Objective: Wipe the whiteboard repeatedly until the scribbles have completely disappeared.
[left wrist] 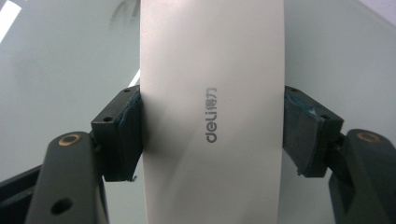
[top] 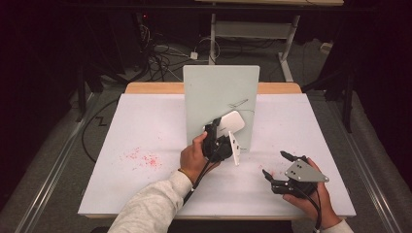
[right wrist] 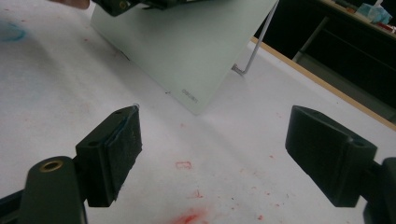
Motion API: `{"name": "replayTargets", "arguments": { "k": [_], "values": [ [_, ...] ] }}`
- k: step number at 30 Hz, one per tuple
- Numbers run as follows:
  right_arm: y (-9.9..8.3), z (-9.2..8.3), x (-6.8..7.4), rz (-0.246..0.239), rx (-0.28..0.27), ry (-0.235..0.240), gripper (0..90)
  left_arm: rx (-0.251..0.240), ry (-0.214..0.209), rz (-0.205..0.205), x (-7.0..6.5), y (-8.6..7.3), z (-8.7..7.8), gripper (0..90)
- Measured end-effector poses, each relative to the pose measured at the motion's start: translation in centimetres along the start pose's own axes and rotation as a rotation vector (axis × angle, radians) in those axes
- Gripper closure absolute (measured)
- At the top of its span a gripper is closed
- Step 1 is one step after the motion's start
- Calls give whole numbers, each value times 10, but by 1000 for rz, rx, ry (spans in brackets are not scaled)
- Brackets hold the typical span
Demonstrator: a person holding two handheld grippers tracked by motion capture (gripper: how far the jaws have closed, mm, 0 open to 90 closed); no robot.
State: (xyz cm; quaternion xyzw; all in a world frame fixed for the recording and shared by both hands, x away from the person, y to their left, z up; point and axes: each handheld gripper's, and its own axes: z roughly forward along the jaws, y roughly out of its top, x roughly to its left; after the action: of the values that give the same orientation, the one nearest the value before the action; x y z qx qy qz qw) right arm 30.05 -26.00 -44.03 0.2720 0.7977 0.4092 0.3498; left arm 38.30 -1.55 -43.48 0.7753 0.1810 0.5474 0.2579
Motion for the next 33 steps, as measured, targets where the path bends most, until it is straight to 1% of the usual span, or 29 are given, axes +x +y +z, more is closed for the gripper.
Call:
{"name": "replayTargets", "arguments": {
  "k": [2, 4, 5, 7, 9, 11, 12, 13, 14, 15, 17, 18, 19, 21, 23, 24, 25, 27, 28, 30, 31, 33],
  "values": [
    [0, 0, 0, 3, 2, 0, 188, 2, 15, -18, 10, 4, 0, 291],
    [0, 0, 0, -3, 3, 2, 188, -4, 21, -42, 21, 9, 1, 291],
    [0, 0, 0, -2, 2, 2, 188, -5, 32, -56, 25, 11, 2, 291],
    [0, 1, 0, -1, 3, 3, 188, -9, 33, -79, 34, 14, 2, 291],
    [-1, 0, 0, 1, 4, 2, 188, -6, 47, -75, 38, 18, 3, 291],
    [-1, 0, -1, 2, 2, 1, 188, -10, 46, -100, 38, 20, 4, 291],
    [-1, 0, -1, 0, 0, 1, 188, -9, 54, -99, 37, 20, 4, 291],
    [-1, 0, -1, 1, 0, 1, 188, -18, 61, -81, 36, 21, 5, 291],
    [-1, 0, -1, 2, -1, 1, 188, -12, 52, -95, 32, 20, 4, 291],
    [-1, 0, -1, 2, -1, 1, 188, -10, 47, -83, 28, 20, 4, 291],
    [-1, 0, -1, 3, 0, 2, 188, -8, 44, -46, 18, 19, 4, 291],
    [-1, 0, -2, 3, 0, 2, 188, -8, 42, -35, 13, 17, 4, 291],
    [-1, -1, -2, 5, -1, 1, 189, -11, 36, -36, 8, 15, 4, 291],
    [-1, -3, -5, 12, -14, -18, 201, -11, 35, -18, -2, 11, 4, 291],
    [-1, -5, -9, 29, -34, -51, 203, -17, 26, -23, -11, 7, 3, 291],
    [-1, -7, -11, 39, -48, -71, 203, -15, 17, -17, -15, 6, 3, 290],
    [-1, -8, -13, 48, -60, -87, 203, -6, 5, 5, -21, 4, 2, 290],
    [0, -10, -15, 62, -70, -96, 202, 4, 1, 39, -29, 3, 2, 291],
    [-1, -10, -14, 61, -70, -99, 202, 1, 3, 39, -30, 4, 2, 290],
    [-1, -9, -13, 50, -61, -92, 202, -17, -15, 19, -28, 5, 3, 291],
    [-1, -8, -12, 47, -59, -85, 201, -15, -17, 16, -26, 6, 3, 290],
    [0, -7, -10, 37, -58, -83, 201, -18, -13, 9, -22, 10, 4, 291]
  ]
}}
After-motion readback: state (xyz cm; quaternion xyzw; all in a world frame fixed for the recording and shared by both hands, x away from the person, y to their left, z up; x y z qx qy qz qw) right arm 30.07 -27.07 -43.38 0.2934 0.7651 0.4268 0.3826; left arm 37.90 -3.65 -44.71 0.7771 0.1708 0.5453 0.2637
